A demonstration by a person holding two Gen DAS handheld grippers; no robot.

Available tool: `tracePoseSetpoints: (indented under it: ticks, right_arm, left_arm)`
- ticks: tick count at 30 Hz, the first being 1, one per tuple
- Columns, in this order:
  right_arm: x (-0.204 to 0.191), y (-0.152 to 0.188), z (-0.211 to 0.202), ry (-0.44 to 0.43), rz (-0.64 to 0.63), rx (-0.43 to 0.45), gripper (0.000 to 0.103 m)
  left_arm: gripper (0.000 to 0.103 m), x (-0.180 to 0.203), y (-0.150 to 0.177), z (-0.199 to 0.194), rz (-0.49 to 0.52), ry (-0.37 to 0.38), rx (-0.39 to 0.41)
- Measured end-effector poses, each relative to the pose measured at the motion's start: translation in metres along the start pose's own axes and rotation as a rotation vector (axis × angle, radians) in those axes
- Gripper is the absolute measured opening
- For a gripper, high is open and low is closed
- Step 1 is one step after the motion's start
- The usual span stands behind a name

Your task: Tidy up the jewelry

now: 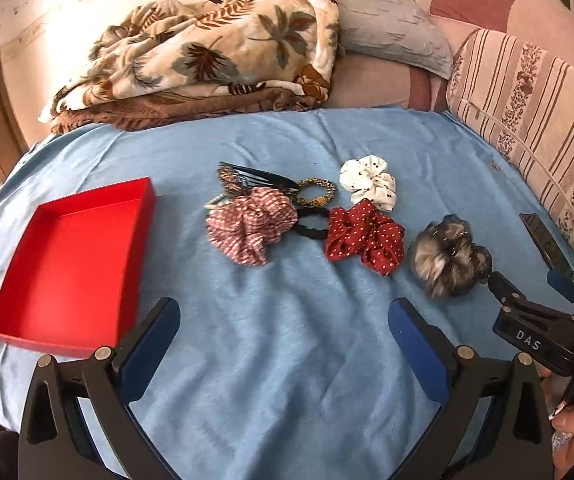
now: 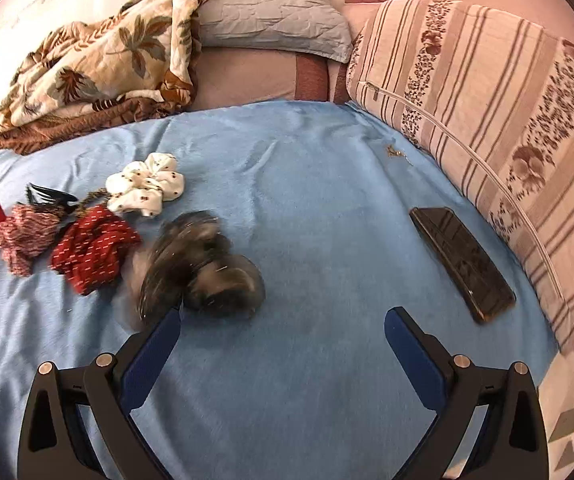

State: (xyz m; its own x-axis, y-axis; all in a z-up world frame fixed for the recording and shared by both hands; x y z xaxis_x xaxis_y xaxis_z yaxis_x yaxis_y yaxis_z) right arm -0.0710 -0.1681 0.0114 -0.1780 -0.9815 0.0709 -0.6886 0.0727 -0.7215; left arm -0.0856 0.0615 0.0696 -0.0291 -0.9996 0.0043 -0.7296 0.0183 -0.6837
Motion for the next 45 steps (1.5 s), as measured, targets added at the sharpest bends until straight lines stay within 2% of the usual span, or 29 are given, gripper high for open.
tracePoseSetpoints:
  ticks: [5,10,14,20,23,30,38,45]
  right_arm:
    - [-0.007,0.007,-0.025,-0.018,0.025,0.013,0.103]
    - [-0.013,0.008,-0.056,-0.023,0.048,0.073,0.103]
    - [-0.021,0.004,-0.077,-0.019,0.051,0.125,0.103]
    - [-0.026,0.001,-0.102,-0.021,0.058,0.195,0.103]
    - [-0.025,0.000,-0.108,-0.029,0.072,0.210,0.103]
    - [-0.023,0.003,-0.107,-0.024,0.086,0.199,0.103]
    - [-0.023,0.006,-0.104,-0.022,0.076,0.180,0.103]
    - [-0.031,0.009,-0.098,-0.018,0.039,0.161,0.103]
  left_arm:
    - [0.103,-0.010,0.005,-0.025,-0.018,-0.010,0.023]
    - [0.103,-0.015,0.010,-0.046,-0.012,-0.021,0.057]
    - [0.103,-0.017,0.015,-0.054,-0.016,-0.004,0.060]
    - [0.103,-0.012,0.020,-0.061,0.016,-0.038,0.088]
    - [0.103,-0.010,0.021,-0.064,0.018,-0.018,0.091]
    - [0.103,-0.010,0.022,-0.069,0.033,-0.024,0.103]
    - [0.103,-0.014,0.027,-0.065,0.020,-0.004,0.057]
    - [0.103,-0.019,0.028,-0.056,0.030,-0.032,0.032]
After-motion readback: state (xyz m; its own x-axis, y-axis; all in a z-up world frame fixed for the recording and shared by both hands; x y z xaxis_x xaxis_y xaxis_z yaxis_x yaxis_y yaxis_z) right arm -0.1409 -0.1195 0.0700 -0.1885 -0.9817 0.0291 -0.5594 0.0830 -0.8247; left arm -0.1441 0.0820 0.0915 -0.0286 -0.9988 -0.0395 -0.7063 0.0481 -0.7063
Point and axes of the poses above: each gripper's, at about its wrist camera, not at the fingertips, and z roughly the way its jaws point, x to its right, y to its underside, the point moved 5 cm from there along z, roughly the way its jaws point, and after that the axes turned 1 degree about x, right-handed, at the moved point
